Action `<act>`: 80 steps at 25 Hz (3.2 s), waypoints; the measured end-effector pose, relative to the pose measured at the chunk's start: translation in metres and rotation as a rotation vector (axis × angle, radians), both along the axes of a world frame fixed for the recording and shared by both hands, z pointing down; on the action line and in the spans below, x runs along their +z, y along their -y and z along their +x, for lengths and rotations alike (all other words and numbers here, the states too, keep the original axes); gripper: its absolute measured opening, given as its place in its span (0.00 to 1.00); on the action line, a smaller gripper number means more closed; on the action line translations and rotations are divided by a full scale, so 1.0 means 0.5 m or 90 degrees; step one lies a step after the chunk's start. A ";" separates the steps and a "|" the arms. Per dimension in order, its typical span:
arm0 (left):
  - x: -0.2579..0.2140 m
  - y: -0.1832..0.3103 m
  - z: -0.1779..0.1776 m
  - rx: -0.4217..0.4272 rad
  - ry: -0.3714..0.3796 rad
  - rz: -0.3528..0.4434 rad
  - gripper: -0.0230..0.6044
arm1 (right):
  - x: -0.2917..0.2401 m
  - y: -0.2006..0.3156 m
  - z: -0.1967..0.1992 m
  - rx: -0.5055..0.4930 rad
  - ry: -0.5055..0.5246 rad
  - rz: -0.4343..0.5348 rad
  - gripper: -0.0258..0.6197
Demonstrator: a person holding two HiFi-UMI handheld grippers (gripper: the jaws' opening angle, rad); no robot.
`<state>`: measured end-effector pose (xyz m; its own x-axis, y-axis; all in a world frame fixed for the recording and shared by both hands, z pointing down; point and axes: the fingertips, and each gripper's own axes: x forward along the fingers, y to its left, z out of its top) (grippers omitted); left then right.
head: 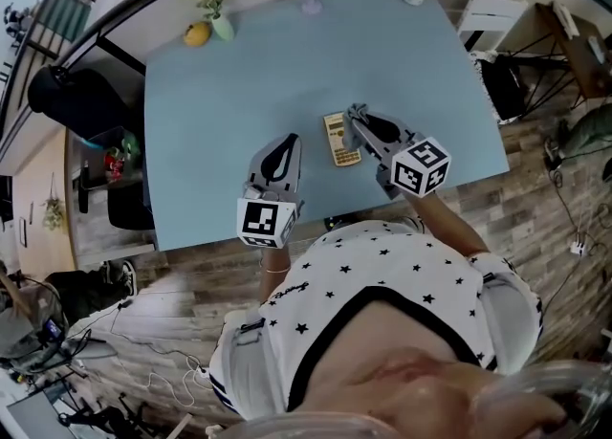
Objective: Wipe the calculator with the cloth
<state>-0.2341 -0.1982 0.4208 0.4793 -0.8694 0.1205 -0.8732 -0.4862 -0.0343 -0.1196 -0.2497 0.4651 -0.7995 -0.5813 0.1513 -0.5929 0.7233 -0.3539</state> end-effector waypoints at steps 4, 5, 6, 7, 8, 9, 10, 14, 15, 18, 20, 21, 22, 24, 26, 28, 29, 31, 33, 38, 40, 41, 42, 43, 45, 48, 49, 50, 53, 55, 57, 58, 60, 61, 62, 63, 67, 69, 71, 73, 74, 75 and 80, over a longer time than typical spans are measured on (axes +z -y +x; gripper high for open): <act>0.003 0.008 -0.022 0.001 -0.005 -0.003 0.09 | 0.017 0.014 -0.020 0.004 -0.020 -0.003 0.12; 0.005 0.010 -0.028 0.000 -0.007 -0.005 0.09 | 0.022 0.018 -0.025 0.005 -0.027 -0.004 0.12; 0.007 0.011 -0.034 0.000 -0.009 -0.006 0.09 | 0.028 0.022 -0.029 0.007 -0.034 -0.005 0.12; 0.008 0.013 -0.039 0.000 -0.011 -0.007 0.09 | 0.035 0.025 -0.032 0.009 -0.042 -0.007 0.12; 0.009 0.014 -0.043 0.000 -0.012 -0.008 0.09 | 0.042 0.028 -0.034 0.012 -0.049 -0.009 0.12; 0.011 0.015 -0.046 0.002 -0.013 -0.009 0.09 | 0.049 0.031 -0.035 0.014 -0.055 -0.011 0.12; 0.014 0.016 -0.048 0.004 -0.013 -0.010 0.09 | 0.055 0.033 -0.035 0.017 -0.061 -0.012 0.12; 0.035 0.019 -0.052 0.005 -0.012 -0.028 0.09 | 0.082 0.038 -0.034 0.026 -0.077 -0.024 0.12; 0.039 0.020 -0.053 0.004 -0.014 -0.032 0.09 | 0.089 0.037 -0.034 0.027 -0.079 -0.029 0.12; 0.045 0.026 -0.051 0.002 -0.018 -0.038 0.09 | 0.105 0.044 -0.032 0.025 -0.085 -0.041 0.12; 0.045 0.031 -0.053 -0.004 -0.020 -0.041 0.09 | 0.115 0.049 -0.032 0.023 -0.090 -0.049 0.12; 0.045 0.034 -0.055 -0.007 -0.021 -0.043 0.09 | 0.119 0.053 -0.032 0.021 -0.094 -0.052 0.12; 0.044 0.038 -0.056 -0.008 -0.021 -0.044 0.09 | 0.123 0.059 -0.032 0.019 -0.098 -0.053 0.12; 0.041 0.046 -0.061 -0.012 -0.017 -0.042 0.09 | 0.131 0.075 -0.034 0.014 -0.110 -0.052 0.12; 0.041 0.052 -0.073 -0.025 -0.013 -0.043 0.09 | 0.144 0.089 -0.039 0.012 -0.122 -0.053 0.12; 0.044 0.056 -0.083 -0.037 -0.018 -0.046 0.09 | 0.159 0.098 -0.040 0.012 -0.134 -0.058 0.12; 0.047 0.059 -0.085 -0.040 -0.020 -0.049 0.09 | 0.167 0.102 -0.039 0.012 -0.141 -0.062 0.12; 0.055 0.069 -0.086 -0.045 -0.018 -0.055 0.09 | 0.184 0.109 -0.041 0.008 -0.153 -0.072 0.12; 0.058 0.080 -0.087 -0.050 -0.016 -0.059 0.09 | 0.203 0.115 -0.051 -0.005 -0.165 -0.082 0.12; 0.062 0.094 -0.084 -0.051 -0.017 -0.063 0.09 | 0.255 0.115 -0.090 -0.050 -0.204 -0.107 0.12; 0.066 0.096 -0.088 -0.057 -0.020 -0.067 0.09 | 0.273 0.110 -0.104 -0.066 -0.222 -0.109 0.12; 0.068 0.097 -0.090 -0.061 -0.021 -0.068 0.09 | 0.281 0.109 -0.110 -0.074 -0.231 -0.109 0.12; 0.070 0.099 -0.091 -0.064 -0.023 -0.070 0.09 | 0.289 0.109 -0.115 -0.081 -0.239 -0.110 0.12; 0.072 0.100 -0.093 -0.066 -0.023 -0.073 0.09 | 0.297 0.110 -0.120 -0.088 -0.245 -0.112 0.12; 0.078 0.101 -0.096 -0.070 -0.022 -0.082 0.09 | 0.311 0.110 -0.128 -0.100 -0.259 -0.115 0.12; 0.083 0.100 -0.101 -0.074 -0.020 -0.089 0.09 | 0.330 0.113 -0.135 -0.107 -0.276 -0.120 0.12; 0.085 0.099 -0.103 -0.075 -0.020 -0.091 0.09 | 0.337 0.113 -0.137 -0.107 -0.279 -0.124 0.12; 0.087 0.098 -0.105 -0.077 -0.022 -0.093 0.09 | 0.343 0.113 -0.139 -0.108 -0.284 -0.129 0.12; 0.090 0.100 -0.102 -0.077 -0.025 -0.094 0.09 | 0.361 0.111 -0.139 -0.113 -0.298 -0.138 0.12; 0.089 0.101 -0.100 -0.075 -0.025 -0.092 0.09 | 0.367 0.114 -0.138 -0.112 -0.300 -0.141 0.12; 0.089 0.099 -0.097 -0.072 -0.025 -0.093 0.09 | 0.368 0.115 -0.135 -0.108 -0.298 -0.145 0.12; 0.090 0.097 -0.096 -0.071 -0.024 -0.094 0.09 | 0.367 0.115 -0.133 -0.106 -0.299 -0.145 0.12; 0.091 0.095 -0.095 -0.071 -0.024 -0.095 0.09 | 0.367 0.115 -0.129 -0.105 -0.303 -0.142 0.12; 0.091 0.095 -0.096 -0.072 -0.024 -0.095 0.09 | 0.367 0.117 -0.126 -0.103 -0.305 -0.142 0.12; 0.090 0.095 -0.095 -0.072 -0.024 -0.095 0.09 | 0.368 0.119 -0.121 -0.099 -0.306 -0.142 0.12; 0.090 0.095 -0.093 -0.070 -0.023 -0.094 0.09 | 0.368 0.122 -0.113 -0.094 -0.307 -0.143 0.12; 0.089 0.096 -0.078 -0.059 -0.021 -0.093 0.09 | 0.372 0.135 -0.074 -0.067 -0.314 -0.147 0.12; 0.089 0.096 -0.074 -0.056 -0.022 -0.092 0.09 | 0.373 0.140 -0.058 -0.055 -0.317 -0.148 0.12; 0.088 0.097 -0.070 -0.053 -0.021 -0.092 0.09 | 0.375 0.143 -0.041 -0.042 -0.317 -0.151 0.12; 0.087 0.097 -0.064 -0.048 -0.020 -0.092 0.09 | 0.376 0.143 -0.026 -0.032 -0.318 -0.154 0.12; 0.086 0.097 -0.062 -0.046 -0.019 -0.092 0.09 | 0.376 0.144 -0.019 -0.027 -0.319 -0.155 0.12; 0.084 0.098 -0.061 -0.043 -0.019 -0.091 0.09 | 0.375 0.145 -0.014 -0.021 -0.320 -0.156 0.12; 0.080 0.099 -0.054 -0.035 -0.018 -0.087 0.09 | 0.380 0.147 0.011 0.005 -0.315 -0.167 0.12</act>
<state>-0.2609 -0.2480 0.4607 0.4367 -0.8708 0.2257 -0.8982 -0.4363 0.0543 -0.1139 -0.3231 0.6548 -0.5917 -0.4793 0.6482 -0.7392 0.6434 -0.1990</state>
